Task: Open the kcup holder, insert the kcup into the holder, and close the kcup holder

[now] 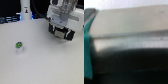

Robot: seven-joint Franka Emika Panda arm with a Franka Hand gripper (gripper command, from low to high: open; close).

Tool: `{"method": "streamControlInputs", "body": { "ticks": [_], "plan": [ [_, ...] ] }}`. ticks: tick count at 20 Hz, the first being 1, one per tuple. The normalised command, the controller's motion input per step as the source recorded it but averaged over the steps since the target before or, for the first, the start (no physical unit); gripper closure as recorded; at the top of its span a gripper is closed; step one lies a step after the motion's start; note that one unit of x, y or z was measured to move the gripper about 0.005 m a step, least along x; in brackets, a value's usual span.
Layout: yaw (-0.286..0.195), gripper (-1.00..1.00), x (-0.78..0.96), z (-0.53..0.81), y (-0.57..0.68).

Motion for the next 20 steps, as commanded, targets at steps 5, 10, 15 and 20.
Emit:
{"method": "streamControlInputs", "body": {
  "ticks": [5,10,15,20],
  "plan": [
    [-0.084,1.00,0.93,0.20,-0.34],
    [-0.087,1.00,0.91,0.20,-0.35],
    [-0.088,1.00,0.90,0.21,-0.36],
    [-0.080,1.00,0.79,0.22,-0.27]
  ]
}}
